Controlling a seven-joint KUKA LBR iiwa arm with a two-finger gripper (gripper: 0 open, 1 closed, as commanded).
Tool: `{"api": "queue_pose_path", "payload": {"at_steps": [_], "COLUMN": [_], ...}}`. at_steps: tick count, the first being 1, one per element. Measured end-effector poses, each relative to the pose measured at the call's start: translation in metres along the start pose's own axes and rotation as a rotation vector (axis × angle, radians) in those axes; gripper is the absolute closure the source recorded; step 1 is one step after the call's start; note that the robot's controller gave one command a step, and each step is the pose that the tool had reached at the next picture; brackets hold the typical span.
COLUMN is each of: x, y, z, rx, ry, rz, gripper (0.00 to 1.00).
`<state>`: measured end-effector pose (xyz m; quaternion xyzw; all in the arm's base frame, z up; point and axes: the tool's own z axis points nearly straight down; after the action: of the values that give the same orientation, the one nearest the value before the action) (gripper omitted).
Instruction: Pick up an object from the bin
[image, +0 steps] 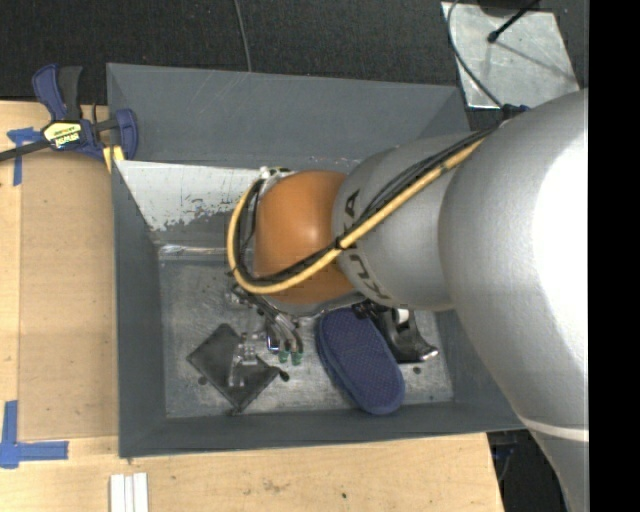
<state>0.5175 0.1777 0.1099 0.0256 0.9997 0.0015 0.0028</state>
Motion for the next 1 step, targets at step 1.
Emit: {"api": "queue_pose_path", "payload": {"at_steps": [1], "x": [0.0205], "y": [-0.087], "z": [-0.0337], "rx": [0.007], "ry": [0.003], "rz": [0.018], "gripper": [0.0]}}
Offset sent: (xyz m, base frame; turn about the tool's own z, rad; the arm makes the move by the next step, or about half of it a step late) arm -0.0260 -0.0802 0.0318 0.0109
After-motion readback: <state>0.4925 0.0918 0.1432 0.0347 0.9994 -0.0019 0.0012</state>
